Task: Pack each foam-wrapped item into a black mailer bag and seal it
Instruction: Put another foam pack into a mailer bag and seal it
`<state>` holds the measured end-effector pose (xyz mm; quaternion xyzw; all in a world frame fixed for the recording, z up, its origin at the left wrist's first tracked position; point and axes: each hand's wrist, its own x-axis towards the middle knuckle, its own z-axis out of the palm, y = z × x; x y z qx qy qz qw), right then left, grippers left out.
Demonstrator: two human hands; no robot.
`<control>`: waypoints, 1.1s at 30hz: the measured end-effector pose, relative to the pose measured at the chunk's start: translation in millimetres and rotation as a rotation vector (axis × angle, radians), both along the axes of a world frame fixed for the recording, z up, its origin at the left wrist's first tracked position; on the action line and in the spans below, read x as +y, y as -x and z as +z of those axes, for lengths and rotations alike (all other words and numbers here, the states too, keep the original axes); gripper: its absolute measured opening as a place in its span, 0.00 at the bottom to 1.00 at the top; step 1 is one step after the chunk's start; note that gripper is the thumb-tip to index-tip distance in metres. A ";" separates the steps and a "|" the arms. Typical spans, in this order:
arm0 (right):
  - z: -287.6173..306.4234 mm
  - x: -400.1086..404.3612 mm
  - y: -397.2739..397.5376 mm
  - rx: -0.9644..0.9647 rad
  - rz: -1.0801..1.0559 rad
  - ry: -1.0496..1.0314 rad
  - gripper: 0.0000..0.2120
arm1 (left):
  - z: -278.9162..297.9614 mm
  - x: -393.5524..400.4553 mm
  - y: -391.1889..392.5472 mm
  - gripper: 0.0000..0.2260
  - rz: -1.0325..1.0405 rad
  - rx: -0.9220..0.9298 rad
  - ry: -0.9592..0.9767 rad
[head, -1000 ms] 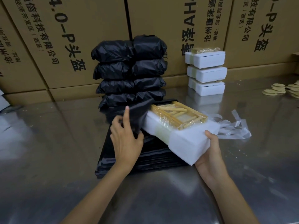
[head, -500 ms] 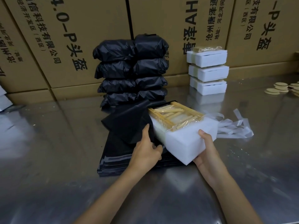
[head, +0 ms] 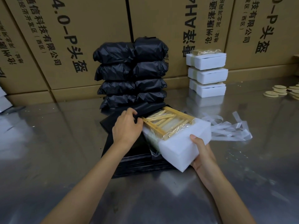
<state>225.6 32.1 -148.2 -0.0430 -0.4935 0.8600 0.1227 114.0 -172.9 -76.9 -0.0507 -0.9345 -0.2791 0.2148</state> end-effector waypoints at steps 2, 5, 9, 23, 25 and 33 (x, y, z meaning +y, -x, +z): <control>-0.3 0.0 -0.6 0.009 0.001 -0.006 0.29 | 6.0 2.0 0.7 0.07 -0.007 0.007 0.060; 0.5 -0.2 -0.5 0.009 0.004 -0.004 0.30 | 10.7 9.9 -10.9 0.06 -0.104 0.098 0.117; 0.2 -0.3 0.7 0.013 0.012 -0.015 0.30 | 7.7 26.2 -35.3 0.04 -0.308 0.207 0.222; -4.2 -1.3 -0.3 0.010 0.054 -0.066 0.32 | 58.8 99.4 26.8 0.14 -0.278 0.039 0.378; -3.8 -1.3 -0.1 0.013 0.066 -0.068 0.32 | 61.6 109.7 24.8 0.13 -0.306 -0.048 0.335; -0.2 0.7 1.7 -0.047 0.062 -0.029 0.33 | 32.3 127.0 -22.7 0.11 -0.574 0.017 0.139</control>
